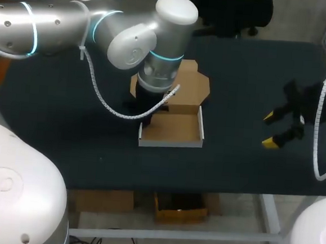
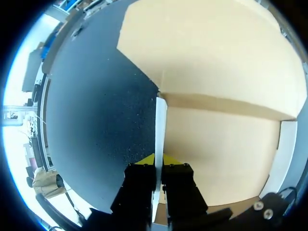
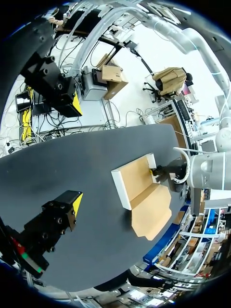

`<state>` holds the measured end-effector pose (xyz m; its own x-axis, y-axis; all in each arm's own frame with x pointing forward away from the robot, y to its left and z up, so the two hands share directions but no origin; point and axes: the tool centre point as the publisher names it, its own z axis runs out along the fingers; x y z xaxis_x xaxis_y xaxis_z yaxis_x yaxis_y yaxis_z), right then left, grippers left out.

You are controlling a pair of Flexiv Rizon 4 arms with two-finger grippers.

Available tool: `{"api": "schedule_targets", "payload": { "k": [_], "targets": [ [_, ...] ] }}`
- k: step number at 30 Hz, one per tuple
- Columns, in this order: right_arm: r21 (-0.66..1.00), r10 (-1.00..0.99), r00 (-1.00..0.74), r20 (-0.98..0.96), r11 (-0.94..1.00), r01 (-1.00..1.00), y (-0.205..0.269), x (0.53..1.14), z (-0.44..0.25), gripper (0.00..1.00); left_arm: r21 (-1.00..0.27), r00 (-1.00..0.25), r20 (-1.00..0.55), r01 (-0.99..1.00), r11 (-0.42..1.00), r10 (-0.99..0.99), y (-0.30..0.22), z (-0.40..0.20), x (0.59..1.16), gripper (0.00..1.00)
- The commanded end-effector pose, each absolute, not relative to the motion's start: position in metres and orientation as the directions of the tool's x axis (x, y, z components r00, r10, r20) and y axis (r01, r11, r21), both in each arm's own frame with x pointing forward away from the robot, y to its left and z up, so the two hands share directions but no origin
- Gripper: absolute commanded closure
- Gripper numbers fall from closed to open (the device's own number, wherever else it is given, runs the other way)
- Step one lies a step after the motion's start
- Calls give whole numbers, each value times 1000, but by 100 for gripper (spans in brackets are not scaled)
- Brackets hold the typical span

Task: Assemble the packaging by folding the flat box into shape, placing the metal phone stand inside, and closing the box properly

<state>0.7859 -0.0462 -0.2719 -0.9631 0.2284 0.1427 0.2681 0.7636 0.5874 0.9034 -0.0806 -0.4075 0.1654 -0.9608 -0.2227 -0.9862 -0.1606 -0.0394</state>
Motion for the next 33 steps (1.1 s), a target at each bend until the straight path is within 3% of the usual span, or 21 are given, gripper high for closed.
{"api": "schedule_targets", "payload": {
  "k": [1, 33],
  "targets": [
    [589, 227, -964, 140, 763, 266, -48, 785, -271, 0, -39, 166, -284, -986, -162, -944, -85, -413, 908, 100],
    [588, 297, -949, 103, 751, 299, -52, 789, -276, 0, -53, 166, -283, -986, -158, -945, -86, -410, 905, 100]
  ]
}}
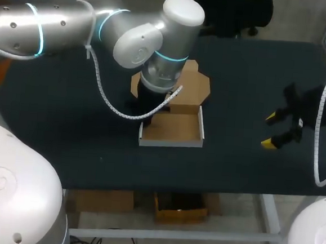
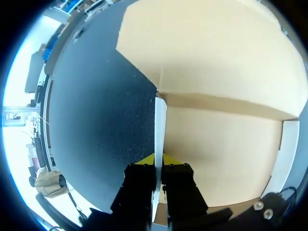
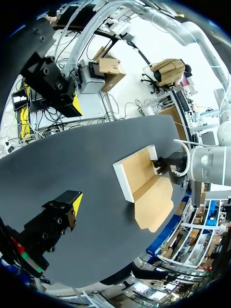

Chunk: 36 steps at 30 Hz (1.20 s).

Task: Assemble the packaging by folding the flat box into shape, placing the metal phone stand inside, and closing the box properly

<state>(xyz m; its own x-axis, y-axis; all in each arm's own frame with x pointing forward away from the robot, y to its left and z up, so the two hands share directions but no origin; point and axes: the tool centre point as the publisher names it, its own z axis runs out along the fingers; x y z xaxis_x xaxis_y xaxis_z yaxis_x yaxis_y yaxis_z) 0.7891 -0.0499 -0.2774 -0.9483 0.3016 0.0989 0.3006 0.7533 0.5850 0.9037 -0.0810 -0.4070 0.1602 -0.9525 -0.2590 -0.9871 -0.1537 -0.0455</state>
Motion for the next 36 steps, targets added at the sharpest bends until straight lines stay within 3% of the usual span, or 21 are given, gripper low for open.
{"api": "schedule_targets", "payload": {
  "k": [1, 12, 28, 30, 34, 36],
  "targets": [
    [588, 297, -949, 103, 751, 299, -52, 789, -276, 0, -52, 166, -283, -986, -158, -945, -87, -410, 905, 100],
    [588, 297, -949, 103, 751, 299, -52, 789, -276, 0, -7, 98, -111, -995, -98, -989, -78, -404, 900, 100],
    [588, 297, -949, 103, 751, 299, -52, 789, -276, 0, 0, 54, -22, -999, -54, -998, -76, -404, 893, 100],
    [588, 297, -949, 103, 751, 299, -52, 789, -276, 0, 0, 51, -11, -999, -51, -999, -76, -405, 893, 80],
    [588, 297, -949, 103, 751, 299, -52, 789, -276, 0, 0, 42, 3, -999, -42, -999, -77, -406, 890, 54],
    [588, 297, -949, 103, 751, 299, -52, 789, -276, 0, -7, 38, 13, -999, -38, -999, -77, -405, 889, 32]
  ]
}}
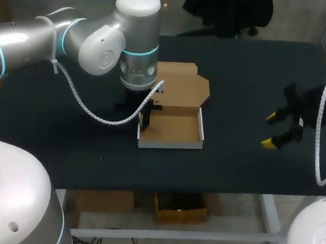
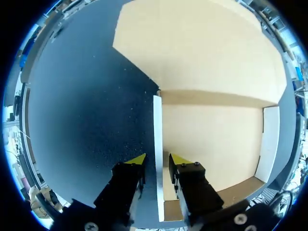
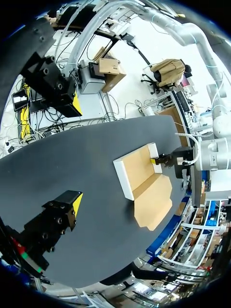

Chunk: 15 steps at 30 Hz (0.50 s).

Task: Assemble the packaging by folding the flat box into shape, placing the metal phone stand inside, and closing the box properly

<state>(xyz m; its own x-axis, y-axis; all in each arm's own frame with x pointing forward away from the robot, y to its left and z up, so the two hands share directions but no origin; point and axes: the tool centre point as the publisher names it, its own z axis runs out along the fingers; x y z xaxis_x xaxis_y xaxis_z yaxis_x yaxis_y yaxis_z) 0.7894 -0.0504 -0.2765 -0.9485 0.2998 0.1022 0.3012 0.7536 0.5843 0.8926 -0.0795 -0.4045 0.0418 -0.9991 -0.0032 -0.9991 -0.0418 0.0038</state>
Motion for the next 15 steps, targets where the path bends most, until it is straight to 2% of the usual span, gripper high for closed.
{"api": "schedule_targets", "payload": {
  "k": [1, 3, 15],
  "targets": [
    [588, 297, -949, 103, 751, 299, -52, 789, -276, 0, -11, 29, 25, -1000, -29, -999, -77, -404, 888, 26],
    [588, 297, -949, 103, 751, 299, -52, 789, -276, 0, -19, 23, 37, -1000, -24, -999, -77, -402, 886, 2],
    [588, 297, -949, 103, 751, 299, -52, 789, -276, 0, -134, -117, 169, -986, 94, -979, -68, -364, 860, 0]
  ]
}}
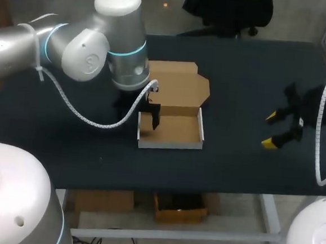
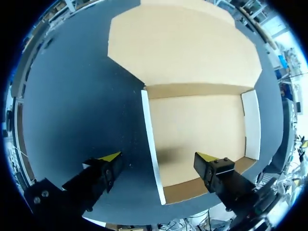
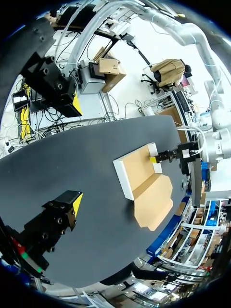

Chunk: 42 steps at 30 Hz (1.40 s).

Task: Assemble the packaging by folding the flat box into shape, placing the metal phone stand inside, and closing the box properly

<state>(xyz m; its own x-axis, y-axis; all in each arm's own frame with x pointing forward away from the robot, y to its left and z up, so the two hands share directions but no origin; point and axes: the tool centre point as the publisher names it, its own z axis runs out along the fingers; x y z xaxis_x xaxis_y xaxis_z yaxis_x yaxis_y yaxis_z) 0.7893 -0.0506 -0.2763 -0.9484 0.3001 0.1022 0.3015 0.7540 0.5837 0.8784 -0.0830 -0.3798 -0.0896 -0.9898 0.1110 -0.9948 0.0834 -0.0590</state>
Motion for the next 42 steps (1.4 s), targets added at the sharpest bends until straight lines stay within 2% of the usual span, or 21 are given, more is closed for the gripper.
{"api": "schedule_targets", "payload": {
  "k": [1, 10, 15, 23, 29, 42],
  "targets": [
    [588, 297, -949, 103, 751, 299, -52, 789, -276, 0, -142, -142, 183, -983, 117, -973, -67, -361, 858, 0],
    [588, 297, -949, 103, 751, 299, -52, 789, -276, 0, -232, -309, 243, -939, 254, -920, -54, -339, 839, 0],
    [588, 297, -949, 103, 751, 299, -52, 789, -276, 0, -326, -427, 264, -883, 337, -865, -41, -331, 827, 0],
    [588, 297, -949, 103, 751, 299, -52, 789, -276, 0, -419, -534, 265, -814, 403, -803, -20, -320, 811, 0],
    [588, 297, -949, 103, 751, 299, -52, 789, -276, 0, -459, -597, 250, -766, 450, -762, -6, -315, 800, 0],
    [588, 297, -949, 103, 751, 299, -52, 789, -276, 0, -487, -622, 212, -736, 470, -754, 14, -300, 789, 0]
  ]
}}
